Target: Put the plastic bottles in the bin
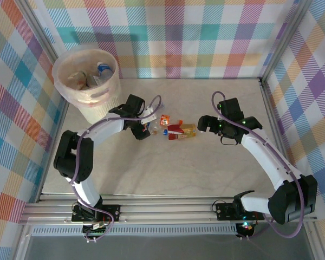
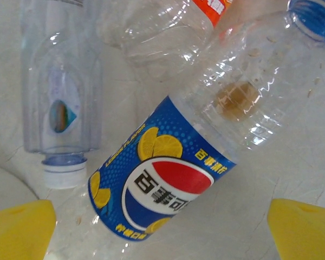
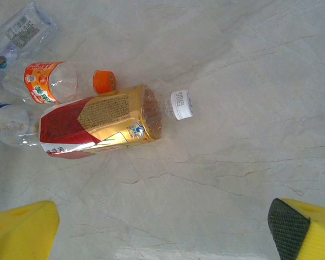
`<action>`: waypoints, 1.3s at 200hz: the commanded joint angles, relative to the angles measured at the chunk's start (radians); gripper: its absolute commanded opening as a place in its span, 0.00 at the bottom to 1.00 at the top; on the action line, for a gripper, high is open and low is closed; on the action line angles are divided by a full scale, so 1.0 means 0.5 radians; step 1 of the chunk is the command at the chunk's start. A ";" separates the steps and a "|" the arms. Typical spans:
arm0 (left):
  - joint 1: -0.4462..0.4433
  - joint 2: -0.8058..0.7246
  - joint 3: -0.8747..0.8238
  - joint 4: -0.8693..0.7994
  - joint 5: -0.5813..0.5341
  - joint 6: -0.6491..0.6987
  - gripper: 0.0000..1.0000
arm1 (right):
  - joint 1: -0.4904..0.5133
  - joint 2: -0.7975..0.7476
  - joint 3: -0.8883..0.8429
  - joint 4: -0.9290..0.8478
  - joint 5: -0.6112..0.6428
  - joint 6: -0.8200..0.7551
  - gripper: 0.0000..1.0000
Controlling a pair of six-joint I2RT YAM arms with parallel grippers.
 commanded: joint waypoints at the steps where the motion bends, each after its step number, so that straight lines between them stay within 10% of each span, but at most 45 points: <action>1: 0.011 0.049 0.089 -0.070 0.033 0.114 1.00 | -0.015 -0.013 -0.001 -0.027 0.031 0.007 1.00; 260: -0.042 0.412 0.350 -0.590 -0.057 0.148 0.92 | -0.027 0.076 -0.041 0.027 0.013 -0.015 1.00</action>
